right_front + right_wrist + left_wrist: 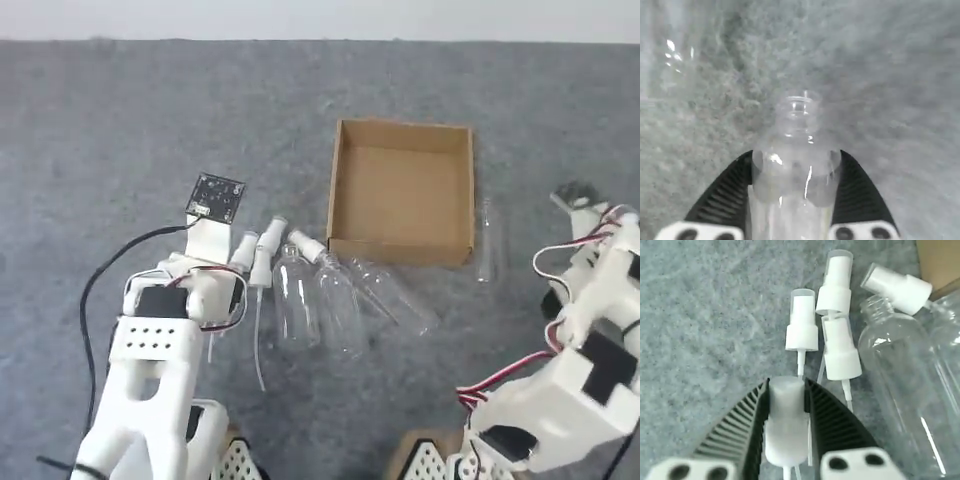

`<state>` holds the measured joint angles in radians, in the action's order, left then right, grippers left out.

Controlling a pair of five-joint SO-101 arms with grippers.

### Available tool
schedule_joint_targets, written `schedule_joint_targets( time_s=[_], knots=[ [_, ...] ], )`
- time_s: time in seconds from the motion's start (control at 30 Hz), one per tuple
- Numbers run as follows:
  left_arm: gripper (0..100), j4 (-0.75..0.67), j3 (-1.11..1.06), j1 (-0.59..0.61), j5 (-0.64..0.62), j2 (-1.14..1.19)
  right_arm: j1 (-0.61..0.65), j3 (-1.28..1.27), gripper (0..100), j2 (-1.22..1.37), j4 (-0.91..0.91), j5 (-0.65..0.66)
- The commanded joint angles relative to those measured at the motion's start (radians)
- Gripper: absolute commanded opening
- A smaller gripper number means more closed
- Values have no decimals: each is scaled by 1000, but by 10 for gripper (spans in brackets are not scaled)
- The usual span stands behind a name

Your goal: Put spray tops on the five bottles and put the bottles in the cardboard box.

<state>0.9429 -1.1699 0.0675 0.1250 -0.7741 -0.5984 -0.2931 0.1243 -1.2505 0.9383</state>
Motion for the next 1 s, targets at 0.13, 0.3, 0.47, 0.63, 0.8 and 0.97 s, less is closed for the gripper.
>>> schedule_joint_targets(
  time_s=[0.13,0.3,0.47,0.63,0.8,0.97],
  knots=[
    [13,126,283,6,5,-38,151,132,6,-412,-154,-175],
    [13,284,541,81,-14,-38,394,15,6,-684,-151,-313],
    [13,425,774,118,-44,-40,710,-58,6,-849,-143,-463],
    [12,511,957,114,-92,-40,1018,-69,6,-866,-110,-609],
    [12,532,1030,112,-124,-160,1205,-201,6,-878,64,-697],
    [12,525,1030,112,-120,-328,1287,-348,6,-878,260,-755]
  ],
)
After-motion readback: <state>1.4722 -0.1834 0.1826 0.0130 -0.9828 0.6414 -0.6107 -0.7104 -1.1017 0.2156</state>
